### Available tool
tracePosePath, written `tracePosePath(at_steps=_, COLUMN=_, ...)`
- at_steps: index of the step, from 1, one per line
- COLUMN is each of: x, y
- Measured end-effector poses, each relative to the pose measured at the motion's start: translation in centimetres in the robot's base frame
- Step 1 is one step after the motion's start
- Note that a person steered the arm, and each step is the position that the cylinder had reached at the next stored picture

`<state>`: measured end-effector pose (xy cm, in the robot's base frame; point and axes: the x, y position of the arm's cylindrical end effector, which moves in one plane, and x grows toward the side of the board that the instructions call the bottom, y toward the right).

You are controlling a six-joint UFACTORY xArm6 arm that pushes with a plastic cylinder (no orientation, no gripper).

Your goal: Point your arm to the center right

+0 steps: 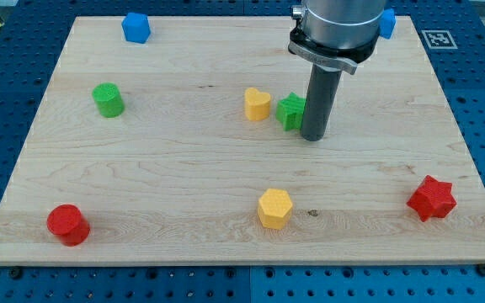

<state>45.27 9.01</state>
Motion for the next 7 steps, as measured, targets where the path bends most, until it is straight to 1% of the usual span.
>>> tracePosePath(at_steps=1, x=0.0, y=0.0)
tracePosePath(at_steps=2, x=0.0, y=1.8)
tracePosePath(at_steps=3, x=0.0, y=4.9)
tracePosePath(at_steps=6, x=-0.1, y=5.4)
tracePosePath(at_steps=7, x=-0.4, y=6.7)
